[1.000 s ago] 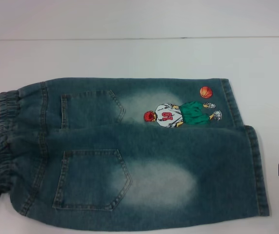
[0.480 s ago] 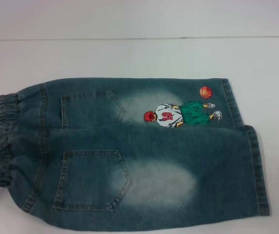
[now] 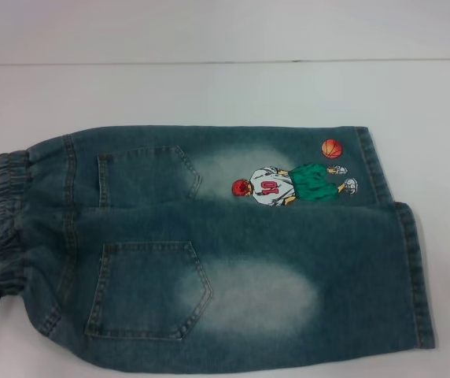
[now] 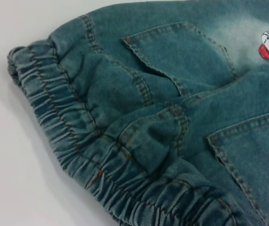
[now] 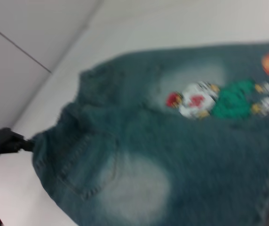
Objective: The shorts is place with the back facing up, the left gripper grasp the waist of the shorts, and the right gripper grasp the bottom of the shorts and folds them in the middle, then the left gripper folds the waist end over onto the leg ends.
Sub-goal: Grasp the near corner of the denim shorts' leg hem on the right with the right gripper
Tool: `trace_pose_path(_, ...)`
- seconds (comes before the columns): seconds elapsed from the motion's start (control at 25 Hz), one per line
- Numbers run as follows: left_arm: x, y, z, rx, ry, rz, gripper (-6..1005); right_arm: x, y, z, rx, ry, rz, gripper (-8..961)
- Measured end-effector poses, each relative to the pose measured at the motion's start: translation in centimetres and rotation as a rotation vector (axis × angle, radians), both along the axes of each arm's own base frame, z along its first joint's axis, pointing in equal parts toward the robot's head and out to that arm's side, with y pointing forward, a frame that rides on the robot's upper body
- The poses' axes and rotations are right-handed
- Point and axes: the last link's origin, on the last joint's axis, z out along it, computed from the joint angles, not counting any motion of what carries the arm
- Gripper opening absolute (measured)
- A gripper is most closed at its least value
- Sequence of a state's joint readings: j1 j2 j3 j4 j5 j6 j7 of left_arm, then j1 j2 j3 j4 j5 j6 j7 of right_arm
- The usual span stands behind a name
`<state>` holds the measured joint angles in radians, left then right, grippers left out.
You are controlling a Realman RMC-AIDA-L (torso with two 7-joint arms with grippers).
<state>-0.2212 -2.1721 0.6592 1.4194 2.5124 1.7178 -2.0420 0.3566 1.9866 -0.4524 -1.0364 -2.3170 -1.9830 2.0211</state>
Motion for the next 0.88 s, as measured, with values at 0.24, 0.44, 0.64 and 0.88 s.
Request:
trace_pose_path(0.24,-0.3,-0.3,0.0,0.006,0.004,-0.010,53,0.8,-0.4,0.2,-0.077,-0.047,-0.112,912)
trace_pose_path(0.44,0.0,-0.1,0.1,0.012,-0.010,-0.027,53,1.5,-0.8,-0.1,-0.114,-0.084,-0.155,911)
trace_pose_path(0.64,0.2,0.0,0.1,0.015,-0.017,-0.040,53,1.5,-0.9,-0.6,-0.124,-0.087,-0.173,910)
trace_pose_path(0.88,0.3,0.0,0.0,0.015,-0.027,-0.049,52,1.4,-0.8,-2.0,-0.133,-0.077,-0.180,910)
